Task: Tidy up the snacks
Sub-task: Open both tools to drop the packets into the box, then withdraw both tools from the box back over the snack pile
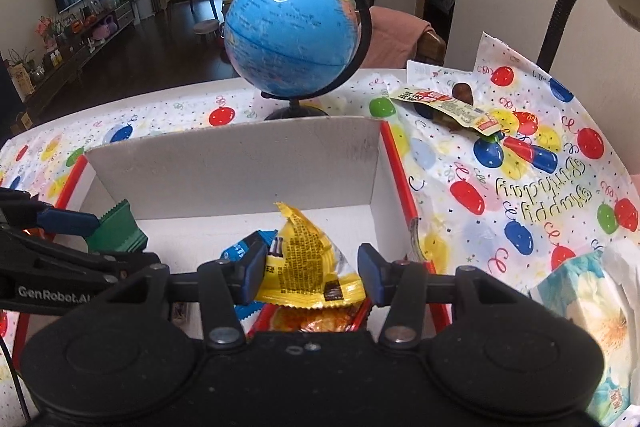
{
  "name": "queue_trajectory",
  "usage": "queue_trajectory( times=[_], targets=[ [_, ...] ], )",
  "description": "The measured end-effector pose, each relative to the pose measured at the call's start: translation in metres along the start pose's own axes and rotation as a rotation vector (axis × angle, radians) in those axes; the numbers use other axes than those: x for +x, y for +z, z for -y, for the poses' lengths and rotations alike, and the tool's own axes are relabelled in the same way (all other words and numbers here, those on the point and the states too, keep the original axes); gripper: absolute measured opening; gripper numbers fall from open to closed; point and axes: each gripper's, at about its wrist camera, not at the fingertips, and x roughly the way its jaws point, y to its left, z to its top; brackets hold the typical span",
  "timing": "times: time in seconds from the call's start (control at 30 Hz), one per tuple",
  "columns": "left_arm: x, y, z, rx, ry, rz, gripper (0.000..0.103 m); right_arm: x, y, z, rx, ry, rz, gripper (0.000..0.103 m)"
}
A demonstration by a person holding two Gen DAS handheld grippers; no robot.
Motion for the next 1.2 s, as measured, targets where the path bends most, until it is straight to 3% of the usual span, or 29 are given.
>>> queue_trajectory(
  times=[0.3,0.7,1.2],
  targets=[
    [-0.009,-0.004,0.003,0.005,-0.025,0.003,0.074,-0.008,-0.005,-0.002,0.017,0.003,-0.005,0.053],
    [-0.059,-0.017,-0.011,-0.013,-0.060,0.077,0.077,-0.056,-0.009,-0.020,0.011,0.033,0.057,0.067],
    [-0.130,-0.048,-0.060,-0.062,-0.066,0.186,0.081,-0.107,-0.010,-0.080,-0.011,0.083,0.149,0.085]
  ],
)
